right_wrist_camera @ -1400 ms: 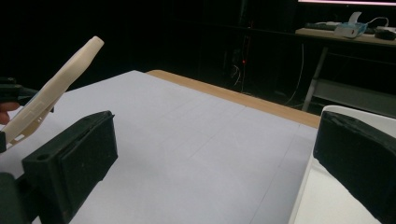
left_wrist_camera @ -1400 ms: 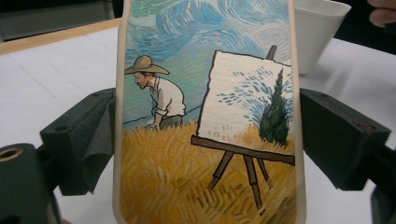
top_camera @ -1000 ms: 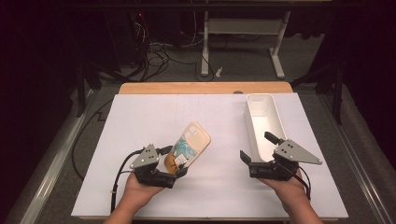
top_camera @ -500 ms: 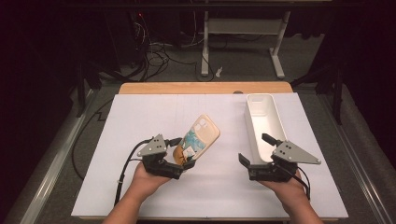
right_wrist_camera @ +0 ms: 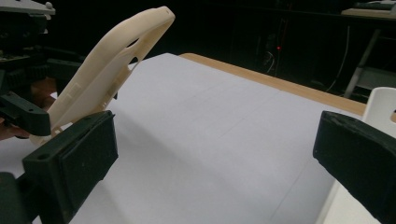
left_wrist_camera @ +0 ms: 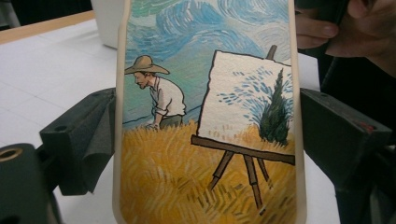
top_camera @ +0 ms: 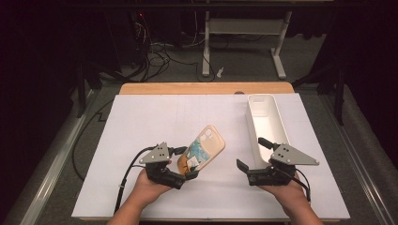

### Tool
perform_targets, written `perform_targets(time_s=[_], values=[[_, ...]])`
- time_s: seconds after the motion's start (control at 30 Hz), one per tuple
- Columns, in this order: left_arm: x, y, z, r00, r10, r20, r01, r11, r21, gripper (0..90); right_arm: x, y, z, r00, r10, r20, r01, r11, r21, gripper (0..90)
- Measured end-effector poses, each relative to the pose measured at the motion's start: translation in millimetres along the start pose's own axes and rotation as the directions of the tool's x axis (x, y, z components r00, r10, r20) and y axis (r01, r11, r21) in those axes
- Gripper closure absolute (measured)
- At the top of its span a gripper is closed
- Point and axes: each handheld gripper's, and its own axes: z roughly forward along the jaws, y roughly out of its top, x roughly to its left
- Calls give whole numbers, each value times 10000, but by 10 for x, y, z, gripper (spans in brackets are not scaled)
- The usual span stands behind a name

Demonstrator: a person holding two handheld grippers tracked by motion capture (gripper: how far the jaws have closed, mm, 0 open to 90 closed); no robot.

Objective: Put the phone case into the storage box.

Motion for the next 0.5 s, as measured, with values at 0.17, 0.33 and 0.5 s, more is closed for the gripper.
perform_targets(time_s=[0.17,0.33,0.5], values=[[-48,-9,-26,9994,145,313,-147,9999,41,117,21,-7,-9,9991,102,-402,-104,9999,-49,2],[-71,-3,-39,9987,215,462,-214,9998,-23,117,32,-8,-17,9973,180,-713,-188,9998,-93,4],[-95,1,-43,9966,297,769,-292,9995,-79,118,53,1,-28,9916,273,-1264,-301,9993,-206,4]])
